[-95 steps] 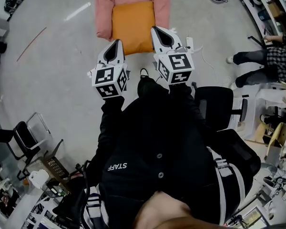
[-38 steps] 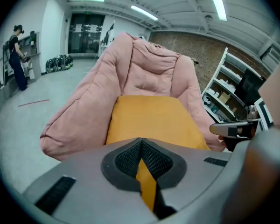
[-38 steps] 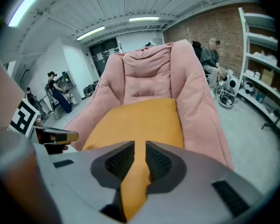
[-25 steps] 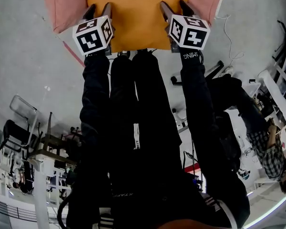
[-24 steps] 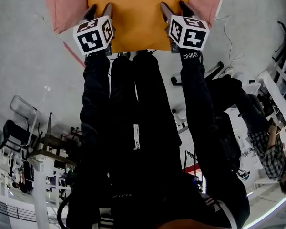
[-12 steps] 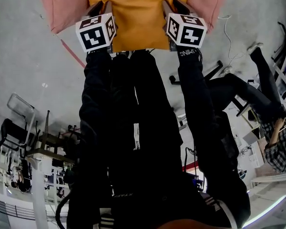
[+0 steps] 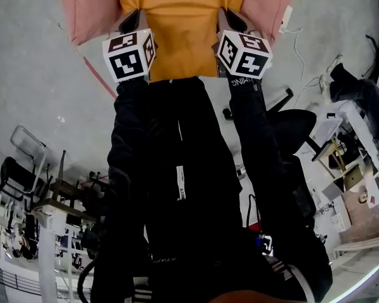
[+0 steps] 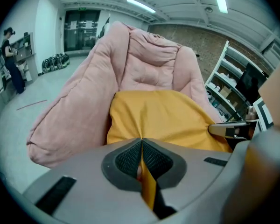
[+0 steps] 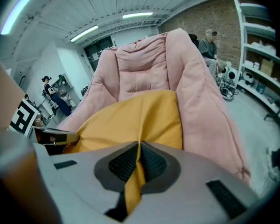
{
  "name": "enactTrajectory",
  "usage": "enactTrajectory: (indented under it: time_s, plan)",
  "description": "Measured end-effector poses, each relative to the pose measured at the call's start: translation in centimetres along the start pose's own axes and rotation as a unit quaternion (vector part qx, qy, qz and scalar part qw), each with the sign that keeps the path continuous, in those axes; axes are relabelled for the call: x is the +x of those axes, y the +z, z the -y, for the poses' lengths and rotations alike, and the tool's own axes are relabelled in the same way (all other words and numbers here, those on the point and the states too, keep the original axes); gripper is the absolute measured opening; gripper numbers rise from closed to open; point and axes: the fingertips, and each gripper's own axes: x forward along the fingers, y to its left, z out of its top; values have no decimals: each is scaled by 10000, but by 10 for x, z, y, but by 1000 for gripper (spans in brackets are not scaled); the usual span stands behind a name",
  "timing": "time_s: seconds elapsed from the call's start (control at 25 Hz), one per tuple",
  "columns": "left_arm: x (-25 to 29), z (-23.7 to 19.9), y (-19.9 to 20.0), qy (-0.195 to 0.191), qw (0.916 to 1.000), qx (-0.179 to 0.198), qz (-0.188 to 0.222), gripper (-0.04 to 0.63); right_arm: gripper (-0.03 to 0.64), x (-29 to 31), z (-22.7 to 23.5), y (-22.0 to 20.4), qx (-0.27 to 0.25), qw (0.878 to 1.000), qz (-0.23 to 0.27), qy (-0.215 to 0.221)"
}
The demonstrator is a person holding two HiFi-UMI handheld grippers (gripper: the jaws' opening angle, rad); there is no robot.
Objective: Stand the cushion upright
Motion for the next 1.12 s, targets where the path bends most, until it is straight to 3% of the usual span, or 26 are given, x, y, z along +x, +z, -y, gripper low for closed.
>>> enactTrajectory:
  time_s: [0.44, 0.76, 1.12]
  plan:
    - [-105, 40, 21, 180, 9998, 10, 100, 3, 21, -105, -18, 26, 34, 9998, 196, 75]
    - [-182, 78, 95, 347, 9966, 268, 701, 3, 21, -186, -24, 96, 92, 9967, 803, 52]
    - [-182, 77, 184, 397, 9891, 401, 1363, 3, 21, -184, -26, 185, -113, 9886, 1498, -103]
